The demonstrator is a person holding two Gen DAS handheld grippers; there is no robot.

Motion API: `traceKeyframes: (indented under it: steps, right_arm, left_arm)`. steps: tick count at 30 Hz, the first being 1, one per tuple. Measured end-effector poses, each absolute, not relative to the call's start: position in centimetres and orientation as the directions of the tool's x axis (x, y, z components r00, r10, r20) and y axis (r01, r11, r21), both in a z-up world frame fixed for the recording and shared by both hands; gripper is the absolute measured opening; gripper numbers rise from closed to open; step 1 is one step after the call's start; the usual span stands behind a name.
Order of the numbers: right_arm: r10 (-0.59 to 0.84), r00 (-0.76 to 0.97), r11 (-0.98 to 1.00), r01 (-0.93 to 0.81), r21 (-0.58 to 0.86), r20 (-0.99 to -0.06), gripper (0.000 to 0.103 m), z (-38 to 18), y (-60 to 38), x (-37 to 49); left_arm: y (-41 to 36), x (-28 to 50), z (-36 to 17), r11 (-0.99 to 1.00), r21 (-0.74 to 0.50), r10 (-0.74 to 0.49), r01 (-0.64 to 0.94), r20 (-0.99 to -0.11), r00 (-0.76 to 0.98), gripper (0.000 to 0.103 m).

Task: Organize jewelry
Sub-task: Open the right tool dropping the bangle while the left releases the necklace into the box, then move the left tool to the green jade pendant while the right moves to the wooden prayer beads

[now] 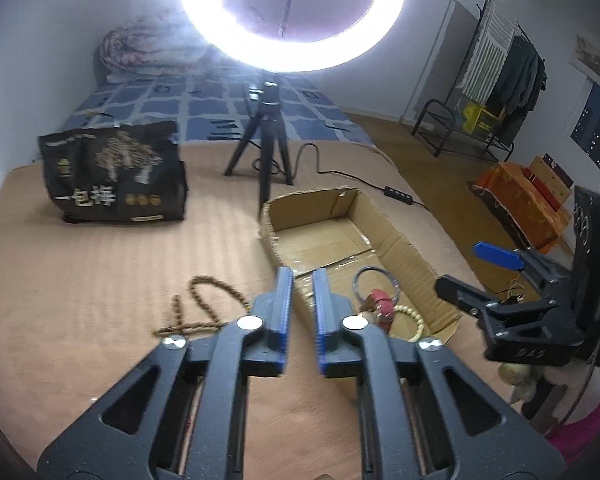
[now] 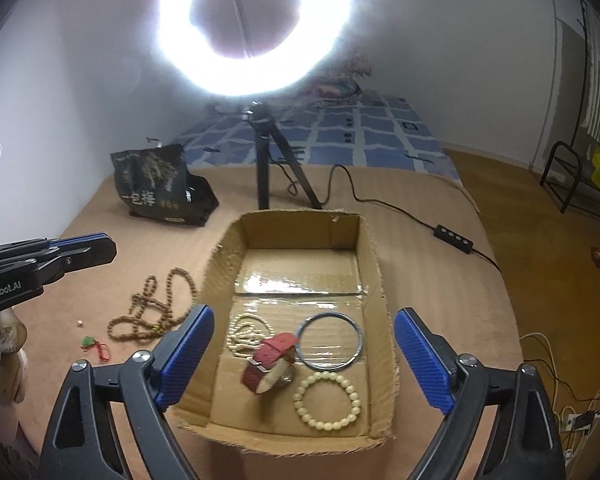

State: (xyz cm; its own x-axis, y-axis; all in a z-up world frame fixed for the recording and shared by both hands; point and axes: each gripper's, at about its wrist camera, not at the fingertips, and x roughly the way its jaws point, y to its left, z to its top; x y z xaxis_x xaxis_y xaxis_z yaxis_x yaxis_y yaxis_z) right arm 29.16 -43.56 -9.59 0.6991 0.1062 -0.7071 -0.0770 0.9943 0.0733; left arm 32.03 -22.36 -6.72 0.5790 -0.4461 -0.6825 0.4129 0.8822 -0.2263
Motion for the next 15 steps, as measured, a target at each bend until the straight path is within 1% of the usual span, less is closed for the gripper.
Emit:
traceKeyframes:
  steps: [2,4,6,15]
  right_arm:
    - [0.112,0.7,0.994,-0.087,0.071,-0.706,0.096,-9.2,-42.7,28.8]
    - [0.115,0.7,0.993,-0.098,0.066,-0.705,0.096,-8.9,-41.8,28.5]
    - [0.11,0.703,0.993,-0.102,0.055,-0.703,0.103,-8.6,-40.9,28.3]
    - [0.154,0.688,0.984,-0.171,0.048,-0.709,0.103,-8.6,-36.2,27.9]
  left_arm:
    - [-20.8,31.4,-6.6,0.89,-0.208,-0.431,0.405,-0.674,0.6,0.037]
    - [-19.3,31.0,-6.5,0.898,-0.195,-0.415,0.394,-0.676,0.61,0.037]
    - [-17.7,30.7,-6.5,0.905,-0.186,-0.401,0.383,-0.676,0.618,0.037]
    - [-10.4,29.6,-7.6,0.93,-0.19,-0.354,0.316,-0.695,0.625,0.038]
